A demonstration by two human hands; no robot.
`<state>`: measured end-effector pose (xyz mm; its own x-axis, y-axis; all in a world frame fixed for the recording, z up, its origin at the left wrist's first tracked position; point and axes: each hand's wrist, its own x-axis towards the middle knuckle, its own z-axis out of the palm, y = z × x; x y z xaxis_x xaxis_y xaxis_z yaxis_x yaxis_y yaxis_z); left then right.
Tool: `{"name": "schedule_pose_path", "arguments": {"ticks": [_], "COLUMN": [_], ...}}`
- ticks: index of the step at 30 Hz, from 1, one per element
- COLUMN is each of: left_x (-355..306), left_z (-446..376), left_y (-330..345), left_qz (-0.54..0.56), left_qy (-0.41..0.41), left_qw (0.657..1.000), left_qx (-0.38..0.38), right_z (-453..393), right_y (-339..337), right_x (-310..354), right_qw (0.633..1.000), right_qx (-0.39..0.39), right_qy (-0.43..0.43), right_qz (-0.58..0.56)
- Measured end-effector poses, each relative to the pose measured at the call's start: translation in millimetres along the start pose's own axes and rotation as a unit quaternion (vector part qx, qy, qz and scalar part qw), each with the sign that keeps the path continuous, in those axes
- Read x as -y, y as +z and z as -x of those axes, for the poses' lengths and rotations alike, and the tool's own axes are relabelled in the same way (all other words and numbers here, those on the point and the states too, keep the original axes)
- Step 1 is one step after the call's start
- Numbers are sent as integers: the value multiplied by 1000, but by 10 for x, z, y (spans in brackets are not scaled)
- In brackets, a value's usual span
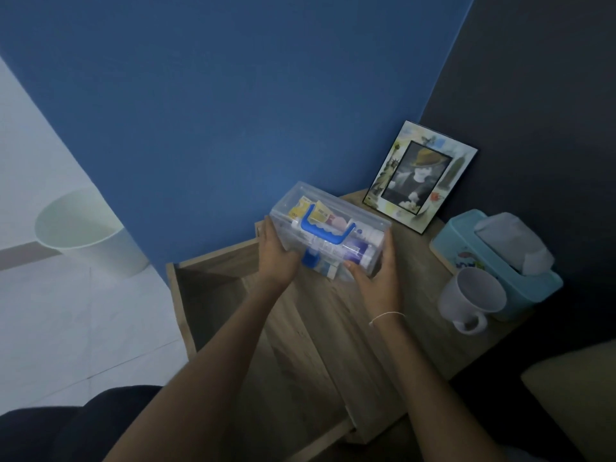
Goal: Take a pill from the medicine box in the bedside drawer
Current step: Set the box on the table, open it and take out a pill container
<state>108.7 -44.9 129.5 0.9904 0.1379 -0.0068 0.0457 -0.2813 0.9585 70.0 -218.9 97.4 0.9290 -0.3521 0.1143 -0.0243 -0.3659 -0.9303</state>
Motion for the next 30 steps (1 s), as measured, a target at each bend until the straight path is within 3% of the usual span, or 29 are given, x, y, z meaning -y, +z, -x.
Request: {"name": "schedule_pose_path", "arguments": {"ticks": [5,10,14,17,21,24,30], "left_x": [-141,-238,-184,-3,229,336,352], "left_z": [-67,-230,-460,-581,-567,-527,-525], "left_y": [-29,113,86,53,2,5,3], "left_qz": [-6,-80,-205,-362,-455,-455,-449], "left_qy": [23,135,225,221,157,150,150], "left_qw": [999,987,951,903,872,872,874], "left_qx": [-30,43,50,63,91,104,111], "right_z": [-81,-292,-392,-569,-858,-976,-1023], "right_y": [-24,-82,-149,-223,-250,-226,-220], "right_x": [140,301,305,338,409,384,263], "right_qw": [997,982,972,953,971,979,983], "right_qx": [-74,-139,-168,-202,-133,-84,-57], "right_qy": [-6,-52,-162,-194,-128,-79,-51], "right_qz": [-36,-112,37,114,151,170,167]}}
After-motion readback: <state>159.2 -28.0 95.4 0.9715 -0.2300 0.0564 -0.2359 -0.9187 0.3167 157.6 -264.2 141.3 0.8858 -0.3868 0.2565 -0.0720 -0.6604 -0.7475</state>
